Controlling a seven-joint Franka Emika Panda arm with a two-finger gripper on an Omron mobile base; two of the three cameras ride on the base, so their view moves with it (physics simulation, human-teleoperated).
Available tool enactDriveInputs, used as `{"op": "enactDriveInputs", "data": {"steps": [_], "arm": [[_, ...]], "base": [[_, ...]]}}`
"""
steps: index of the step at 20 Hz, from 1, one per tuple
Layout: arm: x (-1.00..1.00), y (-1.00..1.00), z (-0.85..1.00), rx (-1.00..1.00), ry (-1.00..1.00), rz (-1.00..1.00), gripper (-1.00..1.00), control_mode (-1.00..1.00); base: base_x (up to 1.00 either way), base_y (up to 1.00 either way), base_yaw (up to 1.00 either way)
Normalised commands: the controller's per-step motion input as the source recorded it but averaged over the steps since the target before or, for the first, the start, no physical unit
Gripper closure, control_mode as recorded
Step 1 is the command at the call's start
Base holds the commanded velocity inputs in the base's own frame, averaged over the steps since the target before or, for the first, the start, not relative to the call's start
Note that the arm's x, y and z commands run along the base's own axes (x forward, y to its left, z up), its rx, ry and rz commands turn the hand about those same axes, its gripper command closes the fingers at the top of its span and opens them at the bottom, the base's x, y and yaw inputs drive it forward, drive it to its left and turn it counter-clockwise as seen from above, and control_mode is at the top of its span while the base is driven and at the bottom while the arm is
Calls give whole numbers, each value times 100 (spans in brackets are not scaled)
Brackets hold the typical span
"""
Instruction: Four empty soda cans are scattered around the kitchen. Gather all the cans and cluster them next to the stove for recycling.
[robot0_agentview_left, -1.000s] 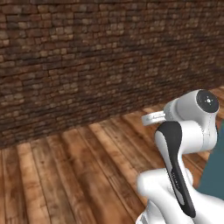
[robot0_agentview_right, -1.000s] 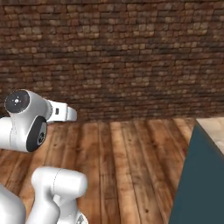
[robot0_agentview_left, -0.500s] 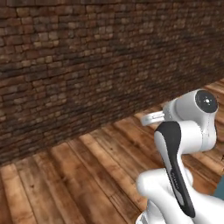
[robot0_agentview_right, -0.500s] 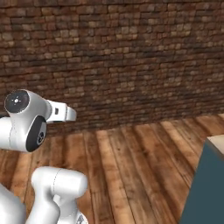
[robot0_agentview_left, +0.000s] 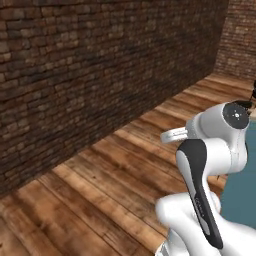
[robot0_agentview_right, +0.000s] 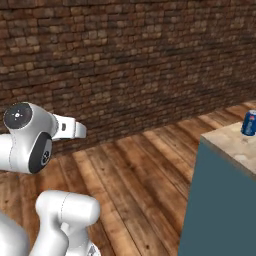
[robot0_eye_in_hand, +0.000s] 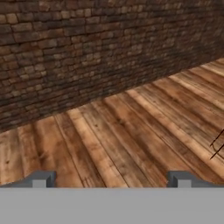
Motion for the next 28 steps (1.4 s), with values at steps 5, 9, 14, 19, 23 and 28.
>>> {"op": "enactDriveInputs", "data": {"steps": [5,9,14,19,23,28], "arm": [[0,0,0,0,0,0,-100,100],[0,0,0,0,0,0,-100,100],[0,0,0,0,0,0,-100,100],[0,0,0,0,0,0,-100,100],[0,0,0,0,0,0,-100,100],[0,0,0,0,0,0,-100,100]], "base": [[3,90,-9],[23,100,0],[55,84,-9],[75,47,-24],[61,41,-28],[34,11,-35]]}}
